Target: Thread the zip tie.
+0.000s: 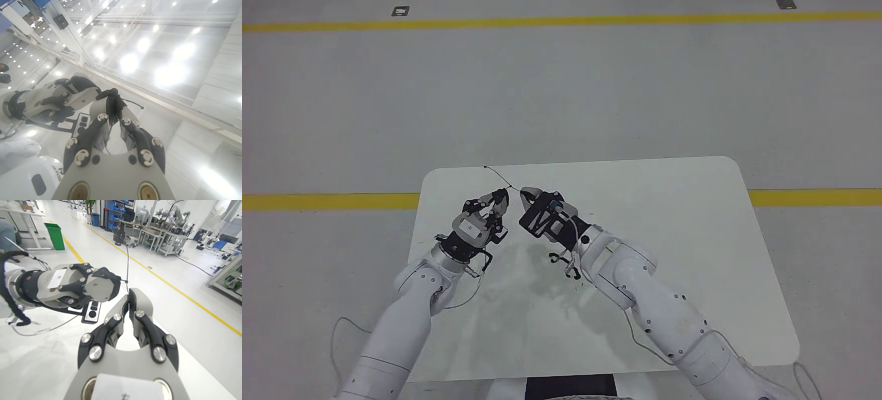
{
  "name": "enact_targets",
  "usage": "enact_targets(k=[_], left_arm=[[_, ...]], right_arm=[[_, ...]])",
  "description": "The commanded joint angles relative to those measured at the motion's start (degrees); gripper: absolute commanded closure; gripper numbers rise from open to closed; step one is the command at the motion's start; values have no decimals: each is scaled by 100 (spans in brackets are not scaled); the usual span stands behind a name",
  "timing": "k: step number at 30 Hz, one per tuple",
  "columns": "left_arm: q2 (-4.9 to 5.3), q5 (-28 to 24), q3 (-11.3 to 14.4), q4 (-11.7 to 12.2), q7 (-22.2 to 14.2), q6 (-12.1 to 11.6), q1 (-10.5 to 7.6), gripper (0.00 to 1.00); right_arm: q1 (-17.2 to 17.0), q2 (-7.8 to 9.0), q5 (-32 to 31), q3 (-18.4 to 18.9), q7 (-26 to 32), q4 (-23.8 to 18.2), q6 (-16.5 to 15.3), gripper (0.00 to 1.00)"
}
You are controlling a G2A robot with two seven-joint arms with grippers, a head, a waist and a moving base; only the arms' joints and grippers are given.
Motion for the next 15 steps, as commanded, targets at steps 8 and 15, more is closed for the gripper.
enact_targets(k=[8,15], left_arm=[[0,0,0,0,0,0,0,100],[0,0,0,0,0,0,0,100]], right_arm=[[-120,19,-52,114,37,-52,-32,100],[-201,34,-79,204,56,-76,-46,100]])
